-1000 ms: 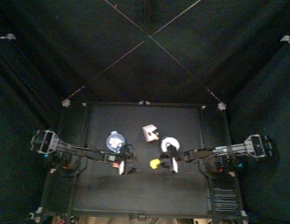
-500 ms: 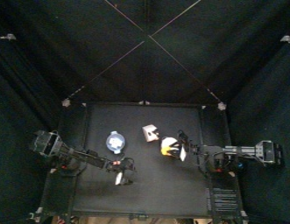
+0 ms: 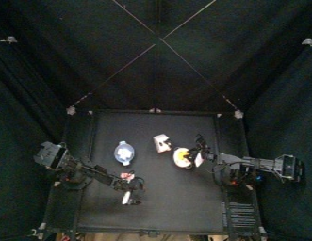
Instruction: Put squash in pot
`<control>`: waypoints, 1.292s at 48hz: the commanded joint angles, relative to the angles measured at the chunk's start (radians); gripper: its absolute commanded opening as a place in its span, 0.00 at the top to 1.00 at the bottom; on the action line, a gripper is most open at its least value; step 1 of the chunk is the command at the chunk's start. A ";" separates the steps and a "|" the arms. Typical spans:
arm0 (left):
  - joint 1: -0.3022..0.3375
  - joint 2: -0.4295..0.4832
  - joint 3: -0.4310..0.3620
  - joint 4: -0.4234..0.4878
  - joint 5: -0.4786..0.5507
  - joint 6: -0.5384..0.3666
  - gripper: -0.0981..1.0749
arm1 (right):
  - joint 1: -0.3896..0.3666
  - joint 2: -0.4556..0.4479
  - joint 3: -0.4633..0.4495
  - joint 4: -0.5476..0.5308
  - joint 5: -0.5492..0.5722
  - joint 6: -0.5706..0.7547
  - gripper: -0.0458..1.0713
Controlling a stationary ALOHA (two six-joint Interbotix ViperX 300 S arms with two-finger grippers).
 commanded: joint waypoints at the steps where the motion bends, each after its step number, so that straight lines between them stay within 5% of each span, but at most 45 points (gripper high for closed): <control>1: -0.005 -0.009 -0.014 0.002 -0.009 0.003 0.04 | -0.005 -0.003 -0.011 0.014 -0.009 -0.002 0.24; 13: -0.005 -0.011 -0.014 -0.002 -0.009 0.002 0.04 | -0.005 -0.003 -0.006 0.018 -0.011 -0.002 0.12; 62: 0.003 0.038 0.005 -0.009 -0.009 0.000 0.04 | 0.003 0.031 -0.002 0.025 -0.003 -0.002 0.12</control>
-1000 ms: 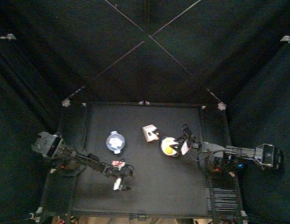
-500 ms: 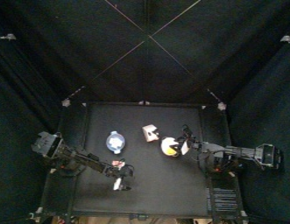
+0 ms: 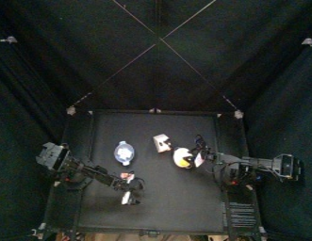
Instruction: Put squash in pot
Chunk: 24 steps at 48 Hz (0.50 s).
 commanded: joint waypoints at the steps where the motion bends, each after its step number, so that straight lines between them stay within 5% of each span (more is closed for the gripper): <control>1: 0.005 -0.006 -0.014 -0.005 -0.008 0.000 0.04 | 0.003 -0.002 -0.015 0.003 -0.005 -0.003 0.12; 24: 0.005 -0.015 -0.009 -0.005 -0.009 0.000 0.04 | 0.005 -0.002 -0.014 0.003 -0.003 -0.003 0.12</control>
